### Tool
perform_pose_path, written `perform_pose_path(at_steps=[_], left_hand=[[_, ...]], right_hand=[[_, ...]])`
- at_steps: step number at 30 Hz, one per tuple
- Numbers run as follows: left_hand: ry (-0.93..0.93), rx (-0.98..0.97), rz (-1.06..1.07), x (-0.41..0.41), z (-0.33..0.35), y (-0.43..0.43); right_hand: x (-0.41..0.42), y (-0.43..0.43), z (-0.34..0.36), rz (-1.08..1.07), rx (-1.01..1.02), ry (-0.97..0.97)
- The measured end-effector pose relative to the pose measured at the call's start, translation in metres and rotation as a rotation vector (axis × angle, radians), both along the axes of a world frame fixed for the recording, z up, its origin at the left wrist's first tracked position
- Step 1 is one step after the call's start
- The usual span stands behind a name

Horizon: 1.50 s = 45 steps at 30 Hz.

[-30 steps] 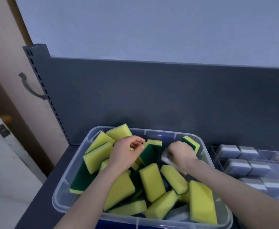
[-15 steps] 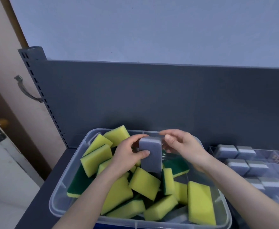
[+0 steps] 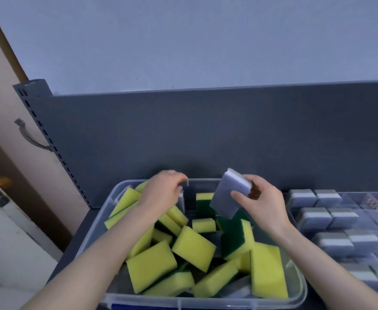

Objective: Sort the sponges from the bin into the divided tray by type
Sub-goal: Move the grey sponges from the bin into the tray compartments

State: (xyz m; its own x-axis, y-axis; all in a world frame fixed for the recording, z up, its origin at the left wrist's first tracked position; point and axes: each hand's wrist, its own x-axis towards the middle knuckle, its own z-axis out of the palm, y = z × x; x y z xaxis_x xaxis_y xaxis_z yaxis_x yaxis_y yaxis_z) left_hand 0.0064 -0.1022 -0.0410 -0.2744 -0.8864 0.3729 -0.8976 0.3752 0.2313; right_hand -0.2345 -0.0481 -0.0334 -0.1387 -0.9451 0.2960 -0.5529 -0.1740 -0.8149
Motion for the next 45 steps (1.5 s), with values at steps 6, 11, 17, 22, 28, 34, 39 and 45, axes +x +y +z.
perform_pose_path(at_steps=[6,11,17,22,28,34,39,45], left_hand=[[-0.605,0.125,0.109,-0.024,-0.015,-0.006],[-0.631,0.136,0.185,-0.027,-0.022,-0.006],[-0.313,-0.069,0.059,-0.028,-0.014,0.001],[-0.433,0.077,0.079,-0.022,-0.008,0.0],[-0.594,0.183,0.066,-0.019,-0.02,-0.002],[-0.565,0.131,0.067,-0.018,-0.02,0.001],[-0.186,0.031,-0.02,-0.019,0.005,0.011],[0.305,0.162,-0.144,-0.036,0.041,0.018]], right_hand=[[-0.003,0.004,-0.005,0.03,0.04,-0.046],[-0.012,0.007,-0.01,0.046,0.037,-0.047],[-0.023,0.01,-0.004,0.055,0.04,-0.059],[-0.024,0.013,0.0,0.054,0.037,-0.081],[-0.022,0.026,-0.007,0.028,0.043,-0.1],[-0.017,0.035,0.0,0.039,0.001,-0.133],[-0.023,0.037,0.005,-0.014,-0.023,-0.187],[-0.039,0.04,0.015,-0.022,-0.041,-0.36]])
